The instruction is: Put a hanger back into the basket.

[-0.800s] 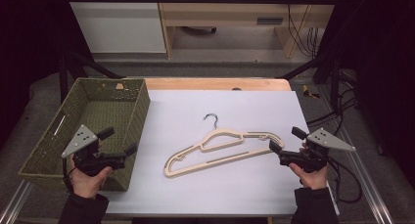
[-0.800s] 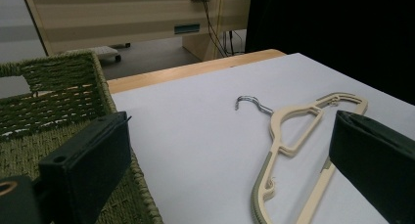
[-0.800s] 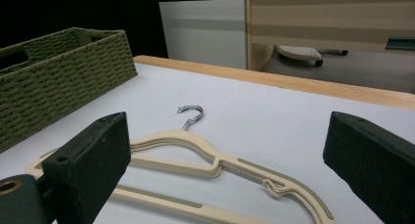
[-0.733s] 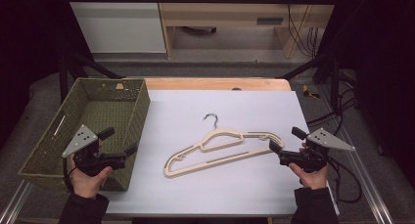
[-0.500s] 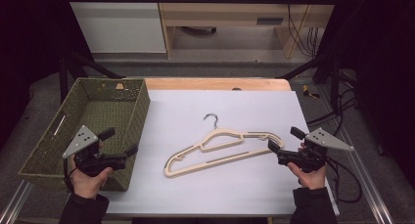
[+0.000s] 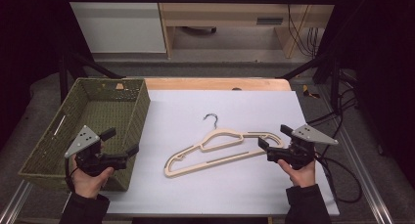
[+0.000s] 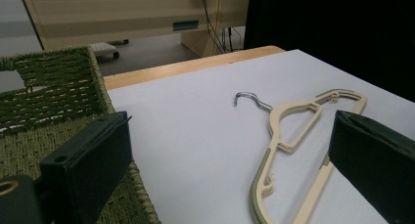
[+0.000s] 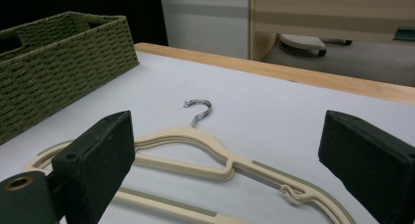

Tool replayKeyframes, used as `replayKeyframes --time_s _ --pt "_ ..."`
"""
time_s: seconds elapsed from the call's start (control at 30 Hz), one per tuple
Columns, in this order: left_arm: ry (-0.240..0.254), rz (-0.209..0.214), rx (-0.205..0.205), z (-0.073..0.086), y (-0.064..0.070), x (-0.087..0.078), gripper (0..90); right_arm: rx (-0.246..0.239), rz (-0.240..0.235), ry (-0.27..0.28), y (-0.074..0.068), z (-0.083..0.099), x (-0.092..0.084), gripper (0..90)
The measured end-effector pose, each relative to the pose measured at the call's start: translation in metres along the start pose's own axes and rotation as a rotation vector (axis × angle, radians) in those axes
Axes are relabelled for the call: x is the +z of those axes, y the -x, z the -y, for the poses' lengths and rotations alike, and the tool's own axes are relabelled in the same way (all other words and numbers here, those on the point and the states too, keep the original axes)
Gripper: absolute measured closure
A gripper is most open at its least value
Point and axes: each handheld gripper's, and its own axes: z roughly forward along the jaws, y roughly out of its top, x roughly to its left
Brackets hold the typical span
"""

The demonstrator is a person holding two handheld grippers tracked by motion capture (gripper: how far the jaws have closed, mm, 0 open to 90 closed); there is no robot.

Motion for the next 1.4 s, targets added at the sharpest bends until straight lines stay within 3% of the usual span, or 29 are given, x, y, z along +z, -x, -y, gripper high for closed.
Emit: replayKeyframes --time_s 0.27,0.67,0.77,0.97,1.13,1.4 --pt "-0.01 0.001 0.006 0.001 0.0 0.002 2.5 -0.023 -0.015 -0.016 -0.015 -0.015 0.023 8.5" --pt "-0.024 0.01 0.019 0.002 0.002 0.005 2.7 -0.052 -0.02 -0.119 -0.036 -0.024 0.083 12.4" --pt "-0.019 0.013 0.012 0.003 0.002 0.006 2.7 -0.035 -0.023 -0.143 -0.038 -0.029 0.099 14.2" --pt "-0.016 0.008 0.007 0.003 0.0 0.006 2.7 -0.046 -0.016 -0.162 -0.041 -0.034 0.126 15.8" --pt "-0.012 0.008 0.001 0.003 -0.001 0.005 2.7 -0.061 -0.005 -0.209 -0.044 -0.032 0.147 16.5" --pt "-0.018 0.008 0.004 0.003 -0.001 0.006 2.8 -0.052 0.004 -0.239 -0.046 -0.027 0.178 26.4"
